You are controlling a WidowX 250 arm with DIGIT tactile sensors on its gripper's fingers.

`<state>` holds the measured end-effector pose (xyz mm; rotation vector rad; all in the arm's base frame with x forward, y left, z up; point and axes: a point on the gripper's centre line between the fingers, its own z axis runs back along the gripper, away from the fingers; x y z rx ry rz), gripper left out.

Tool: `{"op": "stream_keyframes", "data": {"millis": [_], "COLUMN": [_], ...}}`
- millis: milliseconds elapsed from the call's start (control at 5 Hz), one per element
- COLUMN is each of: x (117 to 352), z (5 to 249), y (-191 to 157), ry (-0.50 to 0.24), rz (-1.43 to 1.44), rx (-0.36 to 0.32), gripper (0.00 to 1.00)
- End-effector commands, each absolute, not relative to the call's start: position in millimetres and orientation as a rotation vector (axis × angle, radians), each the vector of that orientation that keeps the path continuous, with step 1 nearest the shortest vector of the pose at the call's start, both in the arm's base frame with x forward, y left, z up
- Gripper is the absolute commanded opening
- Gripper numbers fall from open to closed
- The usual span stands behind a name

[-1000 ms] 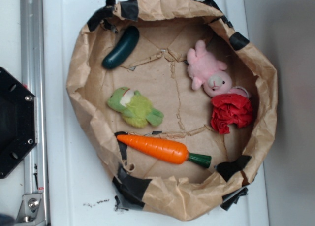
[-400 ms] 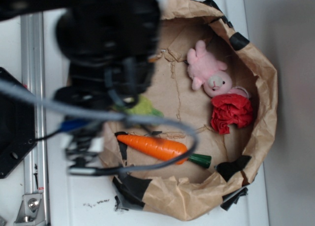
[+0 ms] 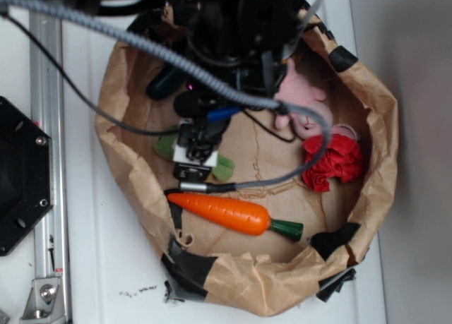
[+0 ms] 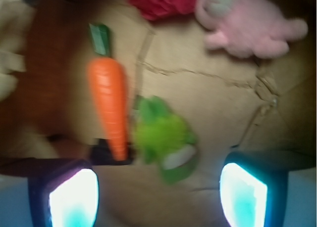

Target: Grab the green animal.

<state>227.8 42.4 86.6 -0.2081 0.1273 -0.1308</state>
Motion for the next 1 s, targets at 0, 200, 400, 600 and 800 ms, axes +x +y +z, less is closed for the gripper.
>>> {"op": "stream_keyframes", "data": {"millis": [0,200,400,600,800], "x": [218,226,239,251,259], "z": [43,39,38,51,71], "y": [15,-3,-9,-5,2], "ry": [0.130,0.175,0.160,0.140,0.101], "rz": [-0.224,-0.297,-0.296,-0.271,-0.241], "rx": [0.260,0.177,0.116,0.100,0.105], "gripper": [1.00,1.00,0.00,0.00,0.00]}}
